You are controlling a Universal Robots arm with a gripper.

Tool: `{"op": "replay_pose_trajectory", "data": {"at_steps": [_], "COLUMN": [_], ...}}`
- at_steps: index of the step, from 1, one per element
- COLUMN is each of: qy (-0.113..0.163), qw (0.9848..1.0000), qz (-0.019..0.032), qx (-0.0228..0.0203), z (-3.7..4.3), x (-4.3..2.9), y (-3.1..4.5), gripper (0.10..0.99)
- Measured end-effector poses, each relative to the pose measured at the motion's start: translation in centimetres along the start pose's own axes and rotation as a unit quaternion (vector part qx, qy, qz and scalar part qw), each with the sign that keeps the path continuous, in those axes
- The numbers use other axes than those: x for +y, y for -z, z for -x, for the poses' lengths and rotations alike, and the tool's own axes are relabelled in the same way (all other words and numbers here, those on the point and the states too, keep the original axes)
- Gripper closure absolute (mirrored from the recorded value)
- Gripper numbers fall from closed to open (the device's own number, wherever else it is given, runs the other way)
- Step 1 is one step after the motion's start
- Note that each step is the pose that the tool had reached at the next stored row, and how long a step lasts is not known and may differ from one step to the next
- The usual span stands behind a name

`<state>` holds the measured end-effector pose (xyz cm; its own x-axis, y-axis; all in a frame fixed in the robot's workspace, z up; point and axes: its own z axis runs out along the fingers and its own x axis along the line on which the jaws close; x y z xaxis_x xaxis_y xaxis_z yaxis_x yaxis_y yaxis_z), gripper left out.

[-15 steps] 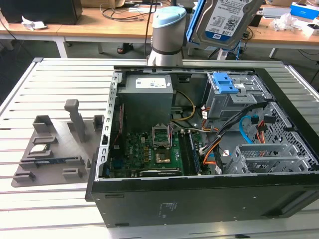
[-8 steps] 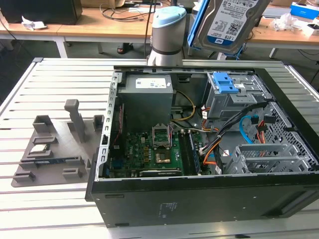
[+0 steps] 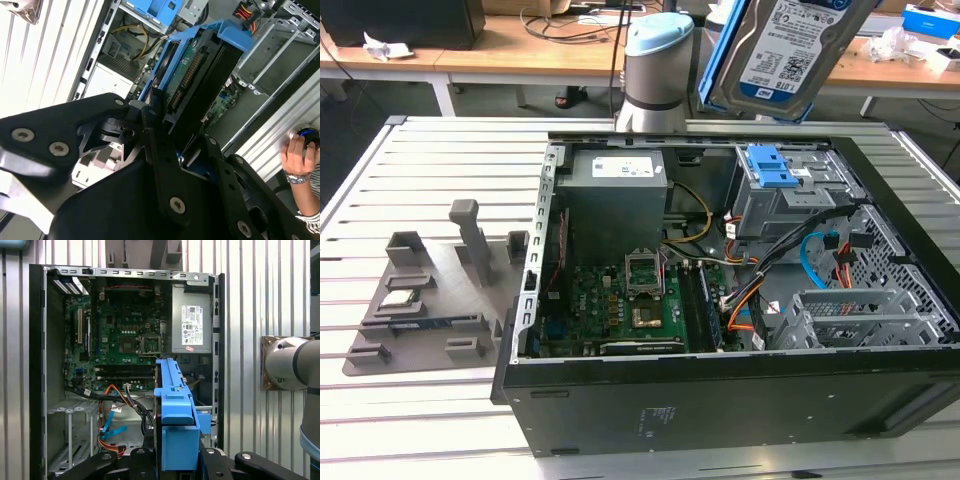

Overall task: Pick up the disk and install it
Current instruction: 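Pick up the disk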

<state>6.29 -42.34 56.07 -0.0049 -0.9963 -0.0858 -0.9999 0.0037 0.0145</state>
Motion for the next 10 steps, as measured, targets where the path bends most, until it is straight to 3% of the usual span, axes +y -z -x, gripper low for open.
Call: {"op": "replay_pose_trajectory", "data": {"at_steps": [10], "qy": [0.0], "qw": [1.0], "qz": [0.0], "qx": [0.0], "z": [-2.02], "x": [-0.01], "y": [-0.03], "gripper": [0.722]}}
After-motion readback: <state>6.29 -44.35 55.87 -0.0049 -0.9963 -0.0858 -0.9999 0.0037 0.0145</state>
